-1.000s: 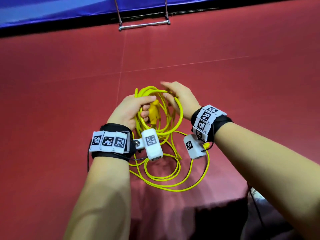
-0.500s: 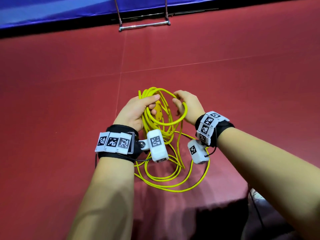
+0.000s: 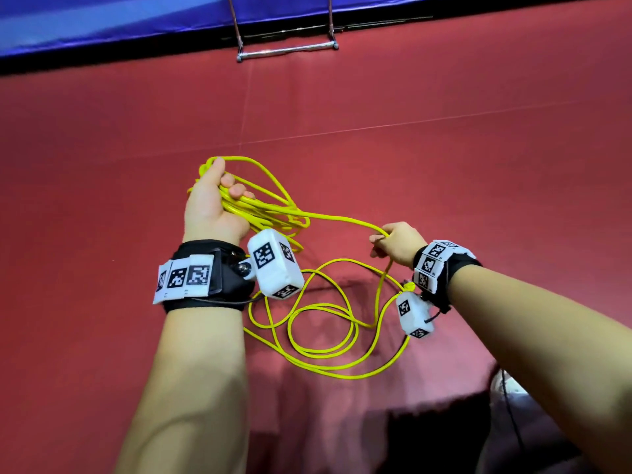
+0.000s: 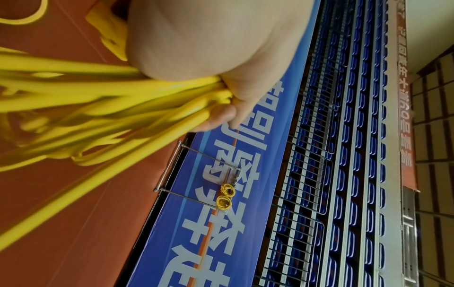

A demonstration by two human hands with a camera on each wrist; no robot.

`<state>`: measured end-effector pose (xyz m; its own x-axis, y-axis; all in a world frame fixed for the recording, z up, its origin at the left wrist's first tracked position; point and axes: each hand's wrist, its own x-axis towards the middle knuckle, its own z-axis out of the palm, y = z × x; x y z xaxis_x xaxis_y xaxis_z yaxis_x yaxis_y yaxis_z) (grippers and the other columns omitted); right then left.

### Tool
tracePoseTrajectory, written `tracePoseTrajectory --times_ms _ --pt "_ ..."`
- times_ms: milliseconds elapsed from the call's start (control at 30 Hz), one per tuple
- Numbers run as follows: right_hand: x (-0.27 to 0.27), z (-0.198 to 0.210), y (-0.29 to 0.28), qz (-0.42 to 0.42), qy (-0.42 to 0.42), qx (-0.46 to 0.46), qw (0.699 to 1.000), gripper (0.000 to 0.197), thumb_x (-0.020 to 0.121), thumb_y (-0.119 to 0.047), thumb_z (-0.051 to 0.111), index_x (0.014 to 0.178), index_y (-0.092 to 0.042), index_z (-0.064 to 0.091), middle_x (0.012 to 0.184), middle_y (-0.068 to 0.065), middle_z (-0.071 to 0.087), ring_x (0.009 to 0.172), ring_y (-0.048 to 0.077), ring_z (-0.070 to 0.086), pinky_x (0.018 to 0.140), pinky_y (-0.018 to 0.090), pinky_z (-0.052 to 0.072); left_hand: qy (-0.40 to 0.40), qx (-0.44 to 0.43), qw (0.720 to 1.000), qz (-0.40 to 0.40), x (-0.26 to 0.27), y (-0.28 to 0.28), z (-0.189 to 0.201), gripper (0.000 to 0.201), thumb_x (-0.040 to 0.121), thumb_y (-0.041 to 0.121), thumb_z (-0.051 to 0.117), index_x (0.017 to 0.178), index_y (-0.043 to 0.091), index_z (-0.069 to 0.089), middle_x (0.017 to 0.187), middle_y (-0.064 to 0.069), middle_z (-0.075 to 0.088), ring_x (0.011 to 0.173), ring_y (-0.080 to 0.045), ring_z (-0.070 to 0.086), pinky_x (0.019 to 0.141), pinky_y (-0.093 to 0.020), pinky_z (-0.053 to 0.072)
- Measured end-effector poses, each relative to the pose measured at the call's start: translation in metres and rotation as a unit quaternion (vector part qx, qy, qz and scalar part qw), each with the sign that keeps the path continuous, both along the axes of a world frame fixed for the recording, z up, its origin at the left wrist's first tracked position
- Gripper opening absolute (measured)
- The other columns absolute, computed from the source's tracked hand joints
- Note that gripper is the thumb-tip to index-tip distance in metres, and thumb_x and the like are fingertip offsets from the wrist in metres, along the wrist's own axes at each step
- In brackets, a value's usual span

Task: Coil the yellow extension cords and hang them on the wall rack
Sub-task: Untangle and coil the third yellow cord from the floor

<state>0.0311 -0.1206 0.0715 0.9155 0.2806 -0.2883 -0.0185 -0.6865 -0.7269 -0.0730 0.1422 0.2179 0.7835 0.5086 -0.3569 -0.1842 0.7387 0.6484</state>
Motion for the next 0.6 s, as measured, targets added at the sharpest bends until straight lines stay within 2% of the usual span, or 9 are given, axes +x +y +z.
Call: tracePoseTrajectory --times_ms 100,167,267,367,433,500,533,600 --pt "-0.003 -0.003 0.002 0.008 0.076 0.118 0.990 0.010 0.097 -0.017 0.054 0.092 -0.015 0.063 0.064 0.005 0.071 0.061 0.023 0.062 0.059 0.028 0.048 -0.004 -0.002 1.000 0.025 -0.002 0.003 0.001 0.022 0.099 0.020 0.056 0.079 0.022 0.046 0.055 0.008 0.039 0.042 -0.008 0.035 0.051 -0.024 0.037" --pt "-0.009 -0.002 0.000 0.002 0.120 0.142 0.983 0.004 0.096 -0.015 0.061 0.094 -0.013 0.063 0.051 0.002 0.063 0.048 0.020 0.061 0.051 0.023 0.051 -0.001 0.009 1.000 0.024 -0.003 0.004 0.000 0.022 0.098 0.018 0.056 0.079 0.022 0.047 0.054 0.008 0.039 0.042 -0.009 0.035 0.050 -0.023 0.037" --pt "-0.009 -0.004 -0.006 -0.022 0.147 0.174 0.973 0.024 0.079 -0.027 0.081 0.086 -0.011 0.065 0.048 0.001 0.046 0.041 0.019 0.050 0.050 0.026 0.049 0.004 0.018 1.000 0.019 -0.002 0.005 0.000 0.020 0.098 0.016 0.056 0.080 0.021 0.047 0.054 0.008 0.039 0.042 -0.009 0.035 0.051 -0.023 0.036" --pt "-0.003 0.004 -0.012 0.012 0.185 0.227 0.956 0.045 0.067 -0.035 0.088 0.097 -0.010 0.067 0.051 -0.001 0.040 0.048 0.018 0.040 0.056 0.030 0.041 0.004 0.022 1.000 0.019 -0.003 0.007 0.001 0.021 0.098 0.015 0.054 0.079 0.021 0.048 0.053 0.008 0.039 0.042 -0.008 0.035 0.050 -0.023 0.035" --pt "0.001 0.016 -0.015 0.032 0.249 0.296 0.922 0.048 0.073 -0.043 0.077 0.107 -0.011 0.066 0.058 -0.004 0.036 0.054 0.016 0.036 0.061 0.030 0.037 0.011 0.029 0.999 0.017 -0.003 0.008 0.000 0.024 0.098 0.015 0.055 0.076 0.020 0.047 0.052 0.008 0.040 0.041 -0.008 0.036 0.050 -0.023 0.035" --pt "0.004 0.025 -0.019 0.016 0.301 0.339 0.891 0.059 0.078 -0.063 0.062 0.107 -0.011 0.065 0.060 -0.002 0.030 0.055 0.017 0.036 0.064 0.031 0.036 0.024 0.043 0.999 0.020 -0.004 0.009 -0.003 0.025 0.097 0.015 0.056 0.073 0.019 0.047 0.053 0.008 0.041 0.041 -0.009 0.037 0.050 -0.024 0.036" --pt "0.005 0.028 -0.019 0.005 0.311 0.344 0.886 0.065 0.078 -0.068 0.055 0.103 -0.010 0.065 0.060 -0.001 0.027 0.055 0.017 0.036 0.064 0.031 0.035 0.031 0.054 0.998 0.024 -0.004 0.010 -0.004 0.026 0.096 0.014 0.057 0.072 0.019 0.047 0.053 0.008 0.041 0.041 -0.009 0.037 0.050 -0.023 0.036" --pt "0.004 0.031 -0.016 -0.003 0.284 0.331 0.900 0.060 0.082 -0.064 0.052 0.094 -0.007 0.067 0.061 0.000 0.024 0.056 0.018 0.034 0.063 0.030 0.034 0.040 0.076 0.996 0.025 -0.004 0.013 -0.004 0.027 0.095 0.014 0.058 0.071 0.019 0.048 0.053 0.007 0.041 0.041 -0.009 0.037 0.048 -0.022 0.037"
